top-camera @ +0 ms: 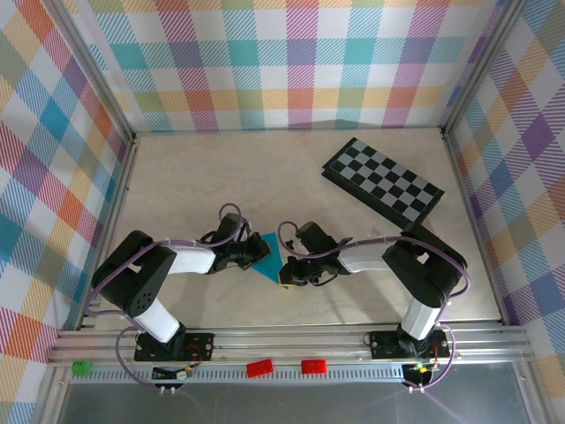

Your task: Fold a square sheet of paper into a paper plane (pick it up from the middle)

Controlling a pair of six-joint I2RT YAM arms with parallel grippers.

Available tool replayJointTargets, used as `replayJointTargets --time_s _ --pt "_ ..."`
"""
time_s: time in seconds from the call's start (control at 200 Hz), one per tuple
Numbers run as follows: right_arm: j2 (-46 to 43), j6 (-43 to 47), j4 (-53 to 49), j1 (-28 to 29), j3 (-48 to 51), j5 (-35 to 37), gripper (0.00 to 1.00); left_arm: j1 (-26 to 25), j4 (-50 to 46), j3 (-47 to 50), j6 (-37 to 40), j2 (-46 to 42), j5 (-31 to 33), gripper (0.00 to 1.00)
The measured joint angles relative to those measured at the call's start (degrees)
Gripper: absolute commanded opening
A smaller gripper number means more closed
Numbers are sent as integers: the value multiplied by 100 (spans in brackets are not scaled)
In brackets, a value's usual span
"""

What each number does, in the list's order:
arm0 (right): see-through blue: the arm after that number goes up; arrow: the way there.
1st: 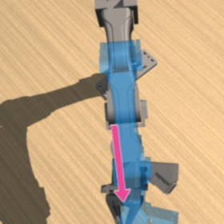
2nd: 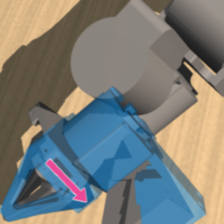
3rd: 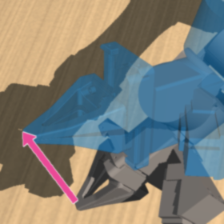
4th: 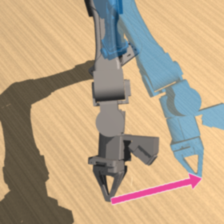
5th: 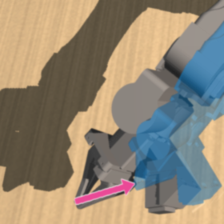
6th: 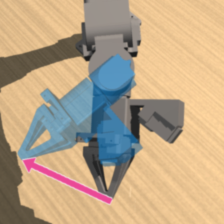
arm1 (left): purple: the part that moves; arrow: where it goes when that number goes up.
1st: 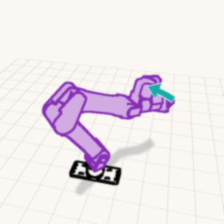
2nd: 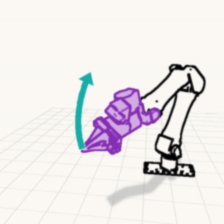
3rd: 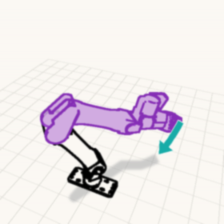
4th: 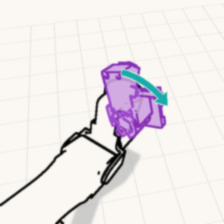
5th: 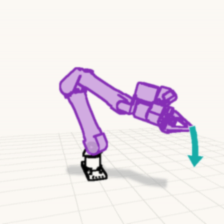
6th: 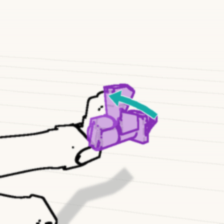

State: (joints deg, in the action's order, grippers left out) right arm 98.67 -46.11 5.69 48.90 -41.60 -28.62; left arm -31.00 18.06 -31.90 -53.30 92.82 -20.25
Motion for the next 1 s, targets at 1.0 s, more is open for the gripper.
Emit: replayJointTargets --time_s 1.0 --pt "890 -601 -282 -260 -1049 -101 4 0 321 66 -26 90 -44 0"
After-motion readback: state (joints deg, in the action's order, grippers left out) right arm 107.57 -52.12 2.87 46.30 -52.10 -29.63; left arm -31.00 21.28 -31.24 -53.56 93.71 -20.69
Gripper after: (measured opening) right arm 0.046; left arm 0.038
